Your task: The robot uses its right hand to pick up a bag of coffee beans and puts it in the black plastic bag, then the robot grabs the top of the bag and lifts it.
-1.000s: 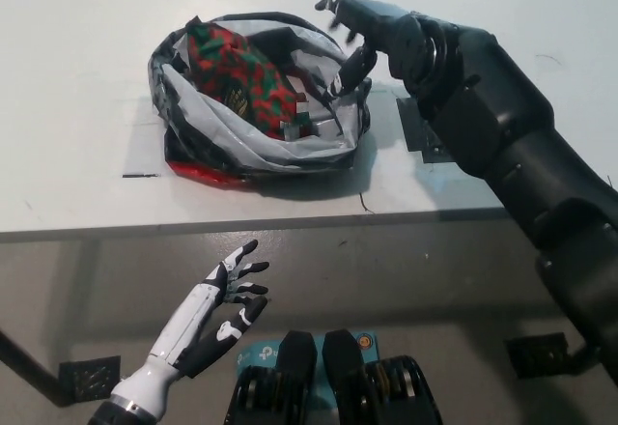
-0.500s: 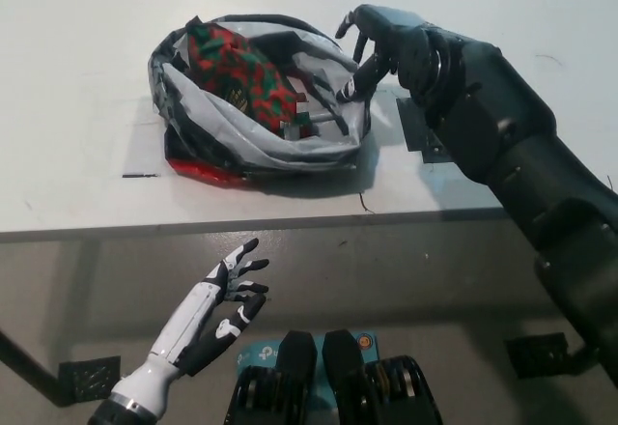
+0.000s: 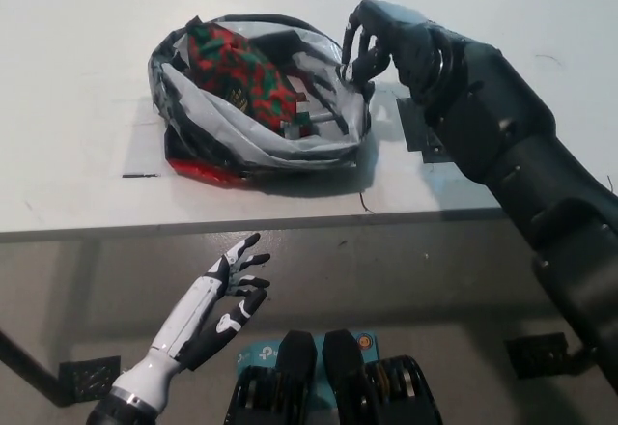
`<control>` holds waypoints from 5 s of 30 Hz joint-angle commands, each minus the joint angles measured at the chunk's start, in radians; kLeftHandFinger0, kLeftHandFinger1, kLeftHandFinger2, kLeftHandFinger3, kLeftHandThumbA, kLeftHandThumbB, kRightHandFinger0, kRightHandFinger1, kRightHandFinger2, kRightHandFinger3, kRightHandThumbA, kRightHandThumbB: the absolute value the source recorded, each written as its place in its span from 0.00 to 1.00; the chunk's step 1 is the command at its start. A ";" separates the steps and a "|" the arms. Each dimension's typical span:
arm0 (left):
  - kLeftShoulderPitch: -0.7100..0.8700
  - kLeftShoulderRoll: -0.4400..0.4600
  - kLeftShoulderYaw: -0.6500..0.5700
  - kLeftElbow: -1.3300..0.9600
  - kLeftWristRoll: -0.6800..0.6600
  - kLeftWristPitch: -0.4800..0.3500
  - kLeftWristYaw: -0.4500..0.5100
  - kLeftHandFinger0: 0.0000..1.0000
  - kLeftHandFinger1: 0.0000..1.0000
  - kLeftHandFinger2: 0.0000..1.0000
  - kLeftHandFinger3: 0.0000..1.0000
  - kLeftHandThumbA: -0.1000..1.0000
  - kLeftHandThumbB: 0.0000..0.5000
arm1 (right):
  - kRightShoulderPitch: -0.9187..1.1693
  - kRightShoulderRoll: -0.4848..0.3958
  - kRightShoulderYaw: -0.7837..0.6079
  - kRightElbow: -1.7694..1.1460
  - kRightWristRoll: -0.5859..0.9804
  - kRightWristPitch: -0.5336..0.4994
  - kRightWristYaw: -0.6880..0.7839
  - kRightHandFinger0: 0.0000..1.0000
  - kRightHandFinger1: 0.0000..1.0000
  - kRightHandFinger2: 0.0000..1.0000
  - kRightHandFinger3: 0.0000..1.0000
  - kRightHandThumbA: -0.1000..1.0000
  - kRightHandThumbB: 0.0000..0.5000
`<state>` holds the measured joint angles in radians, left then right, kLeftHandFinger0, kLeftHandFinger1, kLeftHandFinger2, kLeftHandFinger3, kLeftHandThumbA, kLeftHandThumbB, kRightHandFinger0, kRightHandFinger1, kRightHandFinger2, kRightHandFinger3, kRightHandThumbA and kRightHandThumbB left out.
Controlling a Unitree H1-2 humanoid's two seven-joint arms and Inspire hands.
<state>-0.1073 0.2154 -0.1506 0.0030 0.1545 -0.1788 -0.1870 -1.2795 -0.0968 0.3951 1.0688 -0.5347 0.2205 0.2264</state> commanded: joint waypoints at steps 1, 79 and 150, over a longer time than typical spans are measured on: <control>-0.028 0.009 0.000 -0.014 0.003 -0.022 -0.006 0.68 0.72 0.87 1.00 0.90 0.31 | -0.050 0.020 -0.121 -0.004 0.138 0.050 0.006 0.00 0.00 0.08 0.25 0.02 0.37; -0.043 0.008 -0.001 -0.015 0.036 -0.011 -0.006 0.71 0.68 0.79 1.00 0.93 0.27 | 0.026 0.001 0.243 -0.375 -0.137 0.084 -0.372 1.00 1.00 1.00 1.00 0.99 1.00; -0.057 0.013 -0.002 -0.009 0.046 -0.026 -0.003 0.74 0.66 0.73 1.00 0.95 0.26 | 0.028 0.079 -0.064 -0.020 0.100 0.127 -0.072 0.14 0.33 0.63 1.00 0.65 0.70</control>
<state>-0.1334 0.2213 -0.1520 0.0076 0.1948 -0.1789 -0.1904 -1.1571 -0.0257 0.3361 1.0134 -0.4544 0.3181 0.1221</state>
